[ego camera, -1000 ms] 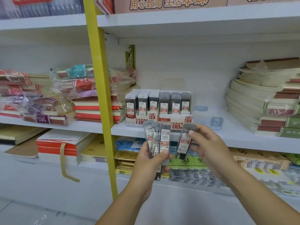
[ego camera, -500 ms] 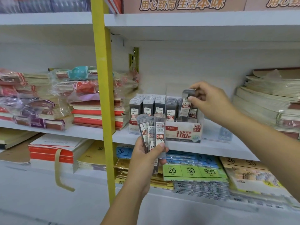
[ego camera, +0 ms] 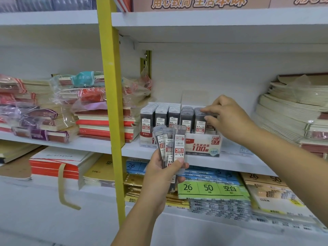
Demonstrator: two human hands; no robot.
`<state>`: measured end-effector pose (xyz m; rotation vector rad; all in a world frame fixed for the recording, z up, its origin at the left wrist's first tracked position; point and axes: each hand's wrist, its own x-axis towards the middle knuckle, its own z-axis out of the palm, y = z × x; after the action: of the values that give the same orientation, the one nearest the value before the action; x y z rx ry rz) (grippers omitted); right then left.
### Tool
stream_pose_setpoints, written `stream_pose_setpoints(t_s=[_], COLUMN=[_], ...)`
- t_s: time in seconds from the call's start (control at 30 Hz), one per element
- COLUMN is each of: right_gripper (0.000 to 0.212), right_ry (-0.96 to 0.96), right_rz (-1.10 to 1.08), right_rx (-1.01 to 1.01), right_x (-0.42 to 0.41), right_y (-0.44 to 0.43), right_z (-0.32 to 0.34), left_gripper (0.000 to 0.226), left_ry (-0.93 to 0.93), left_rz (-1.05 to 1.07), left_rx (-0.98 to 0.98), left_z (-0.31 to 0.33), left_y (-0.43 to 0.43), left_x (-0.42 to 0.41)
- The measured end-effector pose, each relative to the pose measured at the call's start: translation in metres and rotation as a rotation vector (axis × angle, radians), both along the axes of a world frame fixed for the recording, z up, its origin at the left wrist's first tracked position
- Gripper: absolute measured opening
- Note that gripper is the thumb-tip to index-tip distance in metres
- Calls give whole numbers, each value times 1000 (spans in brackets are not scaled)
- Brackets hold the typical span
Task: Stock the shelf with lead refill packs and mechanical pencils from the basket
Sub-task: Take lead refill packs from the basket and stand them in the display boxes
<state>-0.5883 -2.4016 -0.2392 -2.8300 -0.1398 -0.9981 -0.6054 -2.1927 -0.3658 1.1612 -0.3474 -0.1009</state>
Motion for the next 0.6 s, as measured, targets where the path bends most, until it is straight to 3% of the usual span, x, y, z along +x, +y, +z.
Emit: stream_pose_setpoints(t_s=[0.07, 0.13, 0.23, 0.3, 0.6], right_gripper=[33, 28, 30, 35, 29], right_ry=[-97, -124, 110, 188, 195], right_rz=[47, 184, 403, 475, 458], right_rx=[14, 179, 537, 662, 897], right_x=[-13, -31, -52, -54, -58], right_y=[8, 19, 39, 45, 29], right_z=[-4, -13, -26, -32, -36], left_gripper=[31, 31, 31, 31, 20], left_ry=[-8, -22, -50, -60, 13], left_rz=[-8, -18, -52, -72, -87], left_rx=[1, 13, 31, 53, 23], left_z=[2, 4, 8, 10, 13], left_y=[-1, -1, -2, -5, -10], left_x=[-2, -5, -9, -13, -12])
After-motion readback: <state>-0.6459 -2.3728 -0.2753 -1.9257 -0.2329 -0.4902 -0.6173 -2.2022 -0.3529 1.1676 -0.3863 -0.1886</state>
